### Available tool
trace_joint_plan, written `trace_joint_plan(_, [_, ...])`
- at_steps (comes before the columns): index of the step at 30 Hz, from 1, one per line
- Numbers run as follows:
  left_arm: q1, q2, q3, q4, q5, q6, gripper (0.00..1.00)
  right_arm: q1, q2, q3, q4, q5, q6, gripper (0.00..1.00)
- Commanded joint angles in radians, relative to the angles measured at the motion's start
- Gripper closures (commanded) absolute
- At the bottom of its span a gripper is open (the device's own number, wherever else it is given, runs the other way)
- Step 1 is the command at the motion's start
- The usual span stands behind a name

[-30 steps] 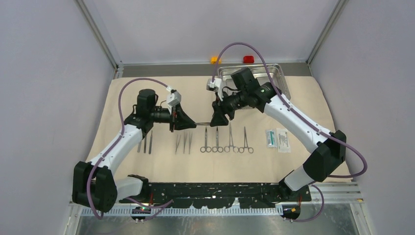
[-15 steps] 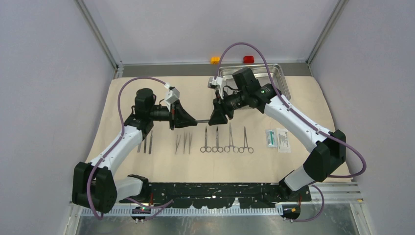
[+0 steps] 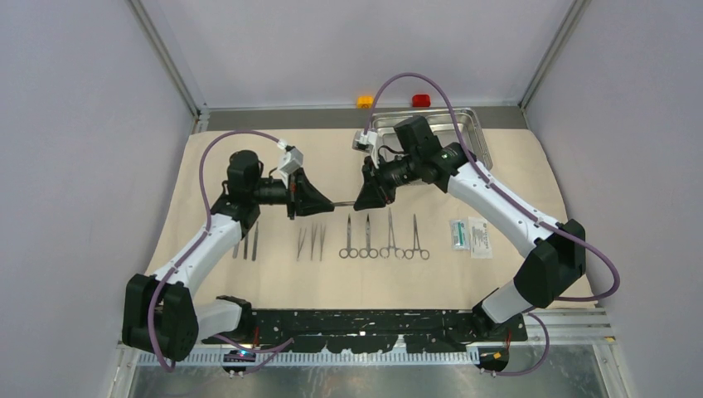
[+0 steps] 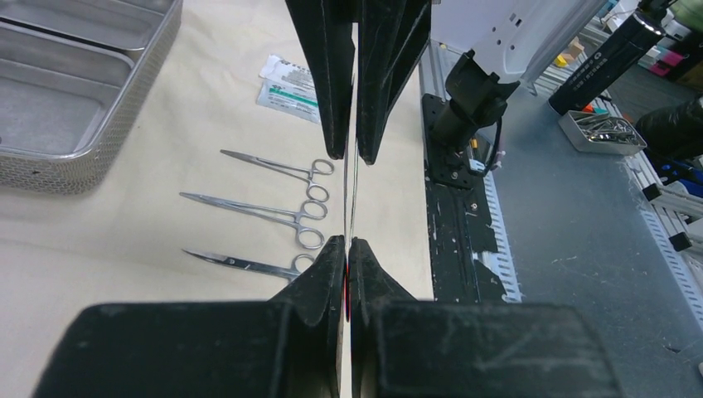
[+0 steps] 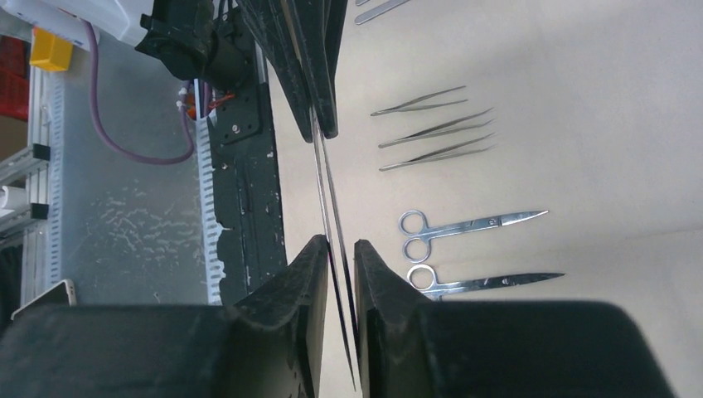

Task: Open and lay out the surgical kit
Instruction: Place the medical item in the surgical kit.

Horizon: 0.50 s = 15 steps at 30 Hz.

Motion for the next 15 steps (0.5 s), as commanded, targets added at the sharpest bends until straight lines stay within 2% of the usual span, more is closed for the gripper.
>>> trace_joint_plan(1, [0.006,-0.028,-0.011,0.054,0.011,-0.011,1.0,-0.004,-0.047,0.007,0.025,-0.009,-0.009,0.83])
trace_joint_plan(3, [0.008,-0.028,-0.013,0.047,0.007,-0.001,0.97,-0.004,-0.046,0.015,0.002,0.004,-0.033,0.95])
trace_joint_plan(4, [0.008,-0.029,-0.008,0.021,0.004,0.021,0.88,-0.002,-0.046,0.019,-0.011,0.01,-0.049,0.99])
trace_joint_plan(8, [0.007,-0.034,0.067,-0.286,-0.006,0.293,0.61,0.017,-0.039,0.029,-0.068,0.05,-0.127,1.0])
trace_joint_plan(11, [0.0,-0.023,0.117,-0.411,-0.026,0.4,0.52,0.045,-0.033,0.028,-0.075,0.081,-0.144,1.0])
trace_joint_plan(15, [-0.043,0.014,0.193,-0.548,-0.057,0.511,0.48,0.086,-0.011,0.046,-0.088,0.119,-0.154,1.0])
